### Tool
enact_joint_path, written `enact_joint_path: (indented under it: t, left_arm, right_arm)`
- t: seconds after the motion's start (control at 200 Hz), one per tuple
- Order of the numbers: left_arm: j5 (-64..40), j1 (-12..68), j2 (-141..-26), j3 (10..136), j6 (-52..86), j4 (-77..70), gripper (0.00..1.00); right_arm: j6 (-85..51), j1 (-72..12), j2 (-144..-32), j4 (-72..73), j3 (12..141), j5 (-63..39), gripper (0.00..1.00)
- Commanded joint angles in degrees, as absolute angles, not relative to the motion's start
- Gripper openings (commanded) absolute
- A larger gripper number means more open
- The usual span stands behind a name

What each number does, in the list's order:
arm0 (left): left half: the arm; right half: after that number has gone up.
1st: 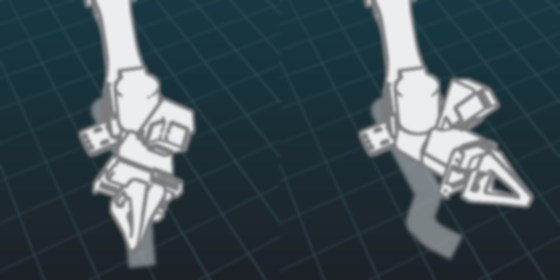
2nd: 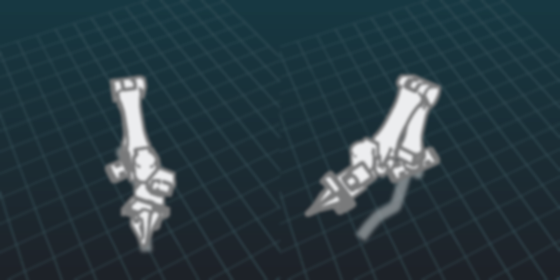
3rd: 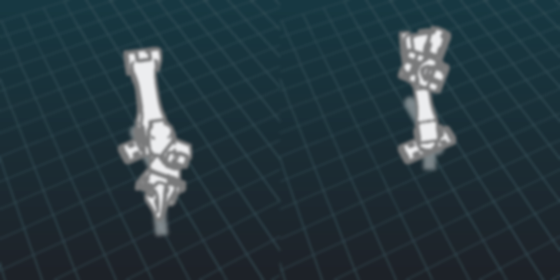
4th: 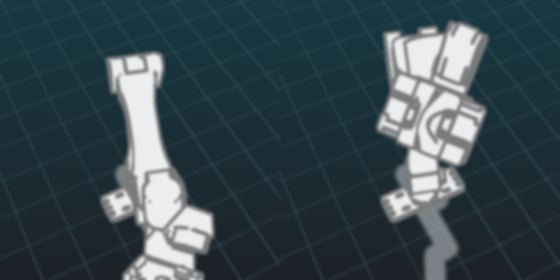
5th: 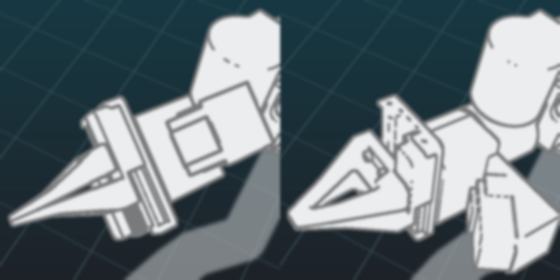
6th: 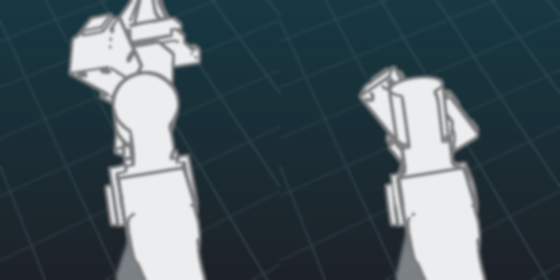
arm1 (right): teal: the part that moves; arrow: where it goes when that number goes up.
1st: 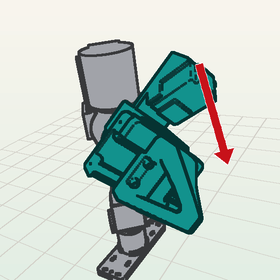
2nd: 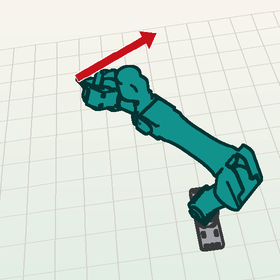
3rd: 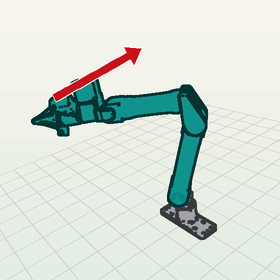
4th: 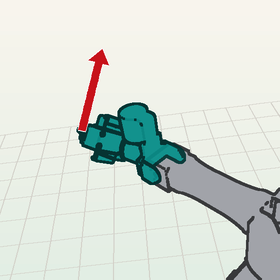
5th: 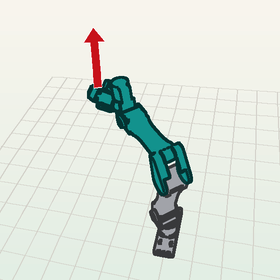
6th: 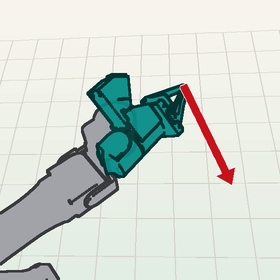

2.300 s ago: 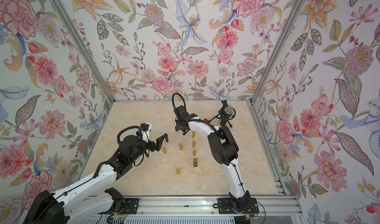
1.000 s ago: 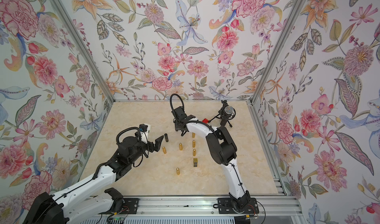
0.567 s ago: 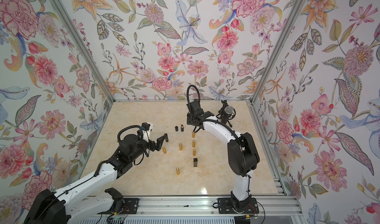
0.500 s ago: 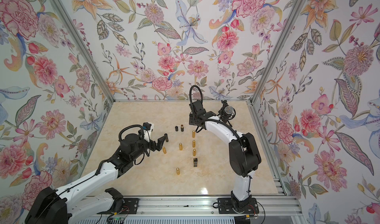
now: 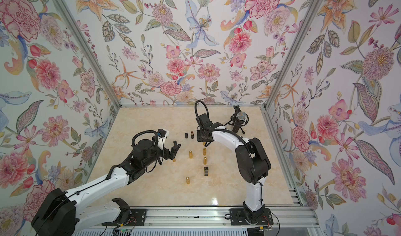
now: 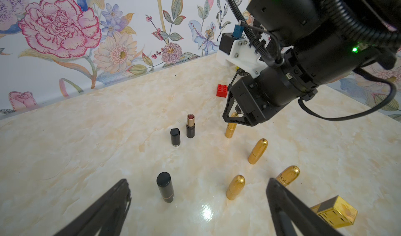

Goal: Open the lipstick cap
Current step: Pick up the lipstick at the center of the board.

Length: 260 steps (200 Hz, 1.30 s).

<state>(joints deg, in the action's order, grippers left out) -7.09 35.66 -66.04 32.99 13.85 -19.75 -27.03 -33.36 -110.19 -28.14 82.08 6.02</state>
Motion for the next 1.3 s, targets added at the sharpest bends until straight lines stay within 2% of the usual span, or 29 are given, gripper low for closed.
enact_joint_path:
  t: [0.0, 0.255, 0.68, 0.871, 1.296]
  left_arm:
    - [-7.12, 36.01, -66.12, 34.50, 12.57, -20.92, 0.99]
    - [-6.33, 35.99, -65.71, 33.77, 12.13, -20.92, 0.99]
    - [-5.98, 36.06, -65.26, 33.22, 11.69, -20.82, 0.99]
    - [-6.03, 36.04, -65.40, 33.22, 11.77, -20.92, 0.99]
    - [-7.68, 36.48, -62.28, 32.79, 5.99, -20.68, 0.99]
  right_arm:
    - [-28.01, -33.14, -111.70, -29.82, 82.72, 8.09, 0.43]
    - [-27.95, -33.13, -113.63, -30.01, 83.92, 8.34, 0.34]
    - [-27.70, -33.23, -115.05, -30.18, 84.73, 8.96, 0.25]
    - [-27.33, -33.22, -114.17, -30.30, 84.64, 9.27, 0.24]
    - [-26.25, -33.72, -100.74, -34.53, 83.06, 1.63, 0.25]
